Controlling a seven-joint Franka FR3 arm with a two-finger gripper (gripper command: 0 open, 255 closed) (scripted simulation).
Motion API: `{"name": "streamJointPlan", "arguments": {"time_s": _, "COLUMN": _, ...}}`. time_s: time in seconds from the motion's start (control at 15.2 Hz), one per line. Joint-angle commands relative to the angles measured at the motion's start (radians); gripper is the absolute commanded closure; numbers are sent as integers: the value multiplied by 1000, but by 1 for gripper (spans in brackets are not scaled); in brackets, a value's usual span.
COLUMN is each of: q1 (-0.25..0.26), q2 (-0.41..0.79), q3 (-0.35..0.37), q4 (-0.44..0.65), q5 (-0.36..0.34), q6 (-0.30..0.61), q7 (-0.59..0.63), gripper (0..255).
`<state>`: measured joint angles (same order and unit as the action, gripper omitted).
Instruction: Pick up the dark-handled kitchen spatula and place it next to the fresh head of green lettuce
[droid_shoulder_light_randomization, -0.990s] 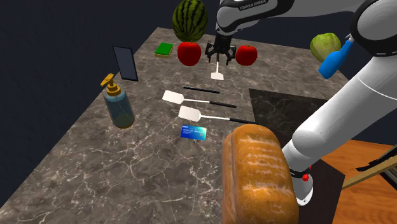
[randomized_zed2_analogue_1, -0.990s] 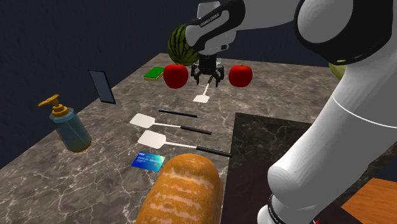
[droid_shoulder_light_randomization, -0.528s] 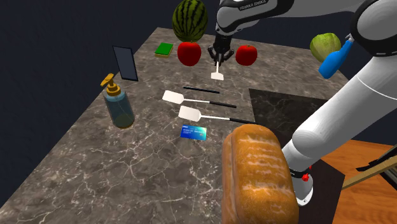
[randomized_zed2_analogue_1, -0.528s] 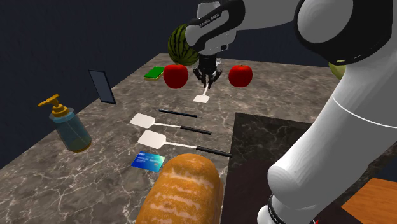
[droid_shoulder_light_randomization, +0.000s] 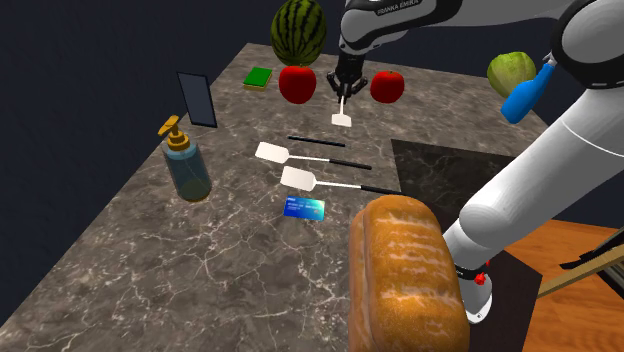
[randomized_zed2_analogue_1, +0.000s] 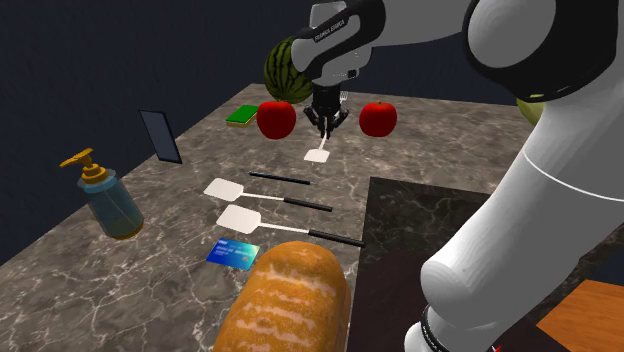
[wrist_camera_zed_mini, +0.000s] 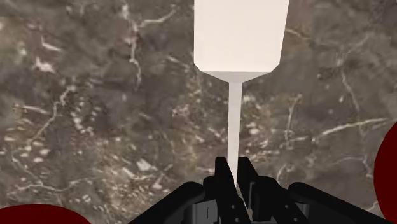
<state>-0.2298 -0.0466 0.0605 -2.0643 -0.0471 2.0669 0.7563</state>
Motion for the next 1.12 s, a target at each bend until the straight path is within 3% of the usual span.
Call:
{"name": "streamJointPlan", "arguments": {"time_s": 0.0, "q1": 0, "q2": -6, "q3": 0, "q4": 14, "q5": 1, "q6": -20, "q7": -1, "gripper": 255}}
{"name": "streamJointPlan", "arguments": {"time_s": 1.06, "q1": 1, "q2": -34, "q3": 0, "q4": 199, "q5": 6, "q6": -232, "q7": -11, "gripper": 255}}
